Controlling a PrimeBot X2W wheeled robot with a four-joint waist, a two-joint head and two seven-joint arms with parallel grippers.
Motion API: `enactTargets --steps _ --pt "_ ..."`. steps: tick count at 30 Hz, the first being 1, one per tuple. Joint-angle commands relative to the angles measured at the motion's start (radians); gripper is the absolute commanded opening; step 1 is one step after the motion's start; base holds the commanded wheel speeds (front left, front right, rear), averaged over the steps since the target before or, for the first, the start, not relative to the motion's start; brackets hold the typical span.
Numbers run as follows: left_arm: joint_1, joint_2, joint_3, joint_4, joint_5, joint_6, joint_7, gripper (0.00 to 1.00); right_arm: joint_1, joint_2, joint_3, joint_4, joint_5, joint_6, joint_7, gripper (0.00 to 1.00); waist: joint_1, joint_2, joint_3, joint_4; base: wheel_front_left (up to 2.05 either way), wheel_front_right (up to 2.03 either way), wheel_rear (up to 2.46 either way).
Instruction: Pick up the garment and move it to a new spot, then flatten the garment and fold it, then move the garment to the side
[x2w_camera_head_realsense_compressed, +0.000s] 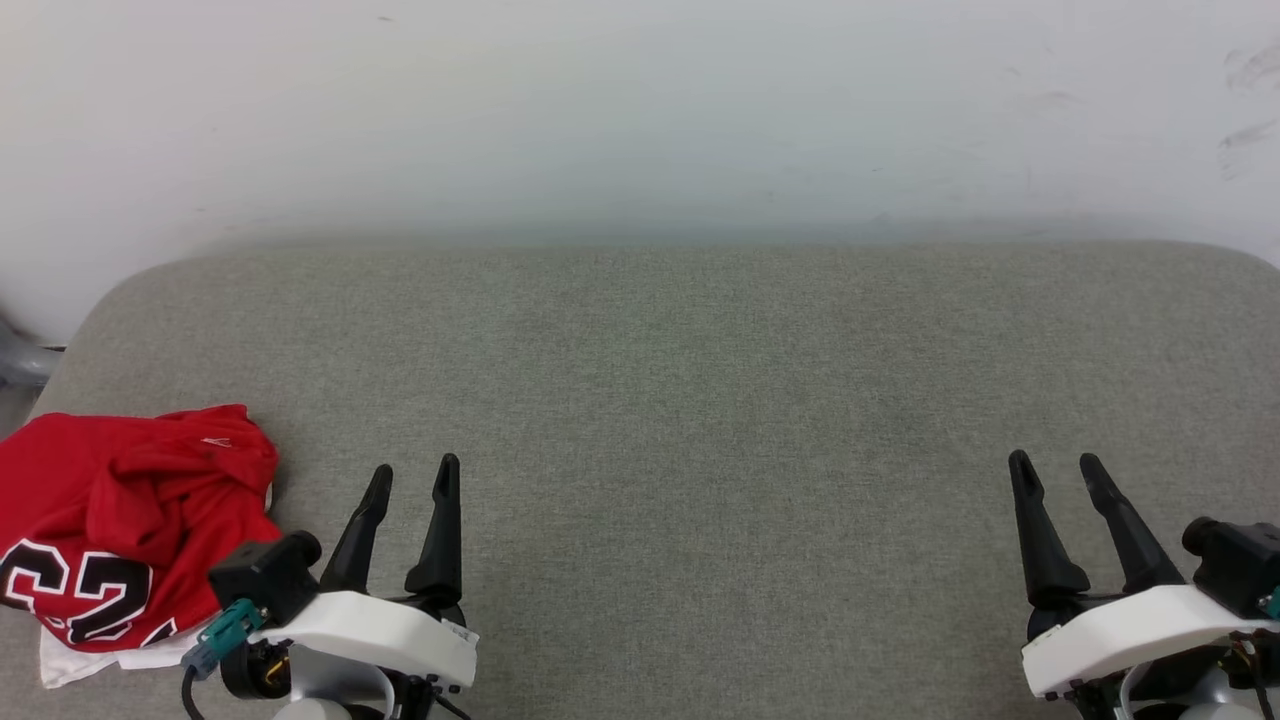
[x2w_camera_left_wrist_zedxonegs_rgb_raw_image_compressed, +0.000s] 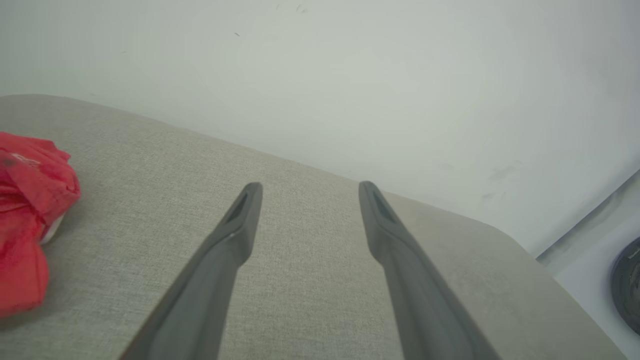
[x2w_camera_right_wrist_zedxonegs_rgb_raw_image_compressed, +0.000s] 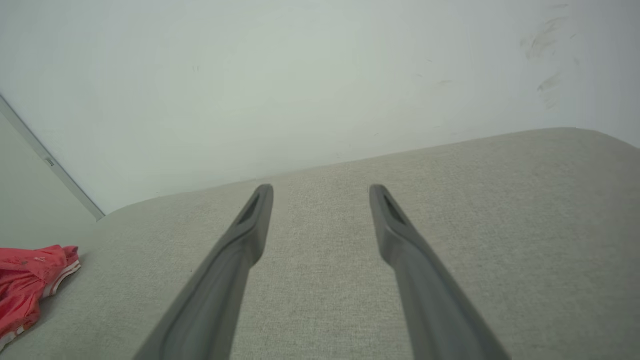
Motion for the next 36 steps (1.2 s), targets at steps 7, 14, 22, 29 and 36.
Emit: enactTargets --steps 7,14,22,29,36 --pt "-0.017 0.003 -0.003 -0.002 0.086 0.010 -0.025 1.00 0.011 0.007 -0.020 -0.029 -0.096 0.000 0.028 1.00 0.0000 -0.0001 -0.001 0.002 0.00 0.00 0.00" --pt "-0.019 0.003 -0.004 0.014 0.141 0.013 -0.037 1.00 0.019 0.008 -0.024 -0.036 -0.143 0.000 0.051 1.00 0.0000 -0.0001 0.000 0.001 0.00 0.00 0.00" --pt "-0.021 0.002 -0.009 0.038 0.203 0.014 -0.054 1.00 0.029 0.009 -0.029 -0.052 -0.176 0.000 0.074 1.00 0.0000 -0.0001 -0.001 0.002 0.00 0.00 0.00" --pt "-0.022 0.002 -0.014 0.053 0.250 0.014 -0.069 1.00 0.040 0.009 -0.033 -0.065 -0.210 0.000 0.086 1.00 0.0000 -0.0001 -0.001 0.003 0.00 0.00 0.00" --pt "-0.025 0.002 -0.018 0.067 0.285 0.012 -0.082 1.00 0.043 0.009 -0.038 -0.069 -0.238 0.000 0.090 1.00 0.0000 -0.0001 0.000 0.001 0.00 0.00 0.00"
